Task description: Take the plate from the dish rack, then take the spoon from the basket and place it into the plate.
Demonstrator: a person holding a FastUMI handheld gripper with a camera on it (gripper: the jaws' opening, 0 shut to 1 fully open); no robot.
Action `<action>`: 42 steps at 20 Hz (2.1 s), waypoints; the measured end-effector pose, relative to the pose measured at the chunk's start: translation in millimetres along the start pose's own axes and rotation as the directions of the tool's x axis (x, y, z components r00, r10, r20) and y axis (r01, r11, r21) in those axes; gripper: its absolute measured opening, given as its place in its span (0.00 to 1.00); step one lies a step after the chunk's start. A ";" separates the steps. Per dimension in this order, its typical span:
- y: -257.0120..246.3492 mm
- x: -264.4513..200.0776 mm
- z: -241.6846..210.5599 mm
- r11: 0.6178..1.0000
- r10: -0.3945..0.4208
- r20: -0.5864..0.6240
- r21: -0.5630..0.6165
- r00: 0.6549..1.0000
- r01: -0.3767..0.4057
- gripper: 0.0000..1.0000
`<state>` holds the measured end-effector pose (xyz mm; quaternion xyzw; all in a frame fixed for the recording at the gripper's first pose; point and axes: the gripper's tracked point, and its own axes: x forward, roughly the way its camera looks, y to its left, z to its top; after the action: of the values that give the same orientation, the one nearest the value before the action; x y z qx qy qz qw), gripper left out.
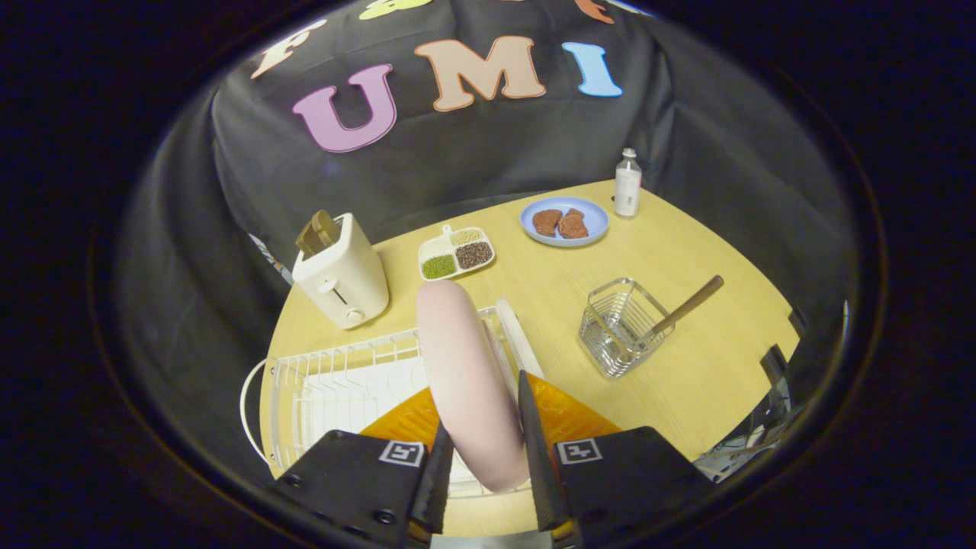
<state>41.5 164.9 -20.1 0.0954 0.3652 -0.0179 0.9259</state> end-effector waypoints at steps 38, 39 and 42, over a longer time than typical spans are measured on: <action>-43.4 -107.5 113.4 0.950 -0.186 0.436 -0.148 0.880 0.275 0.20; -57.8 -118.6 114.0 0.953 -0.204 0.450 -0.114 0.869 0.282 0.20; -109.0 -138.2 108.1 0.948 -0.281 0.483 0.006 0.829 0.318 0.19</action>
<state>1.8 32.5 133.3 -0.0053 0.1361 -0.1723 0.9756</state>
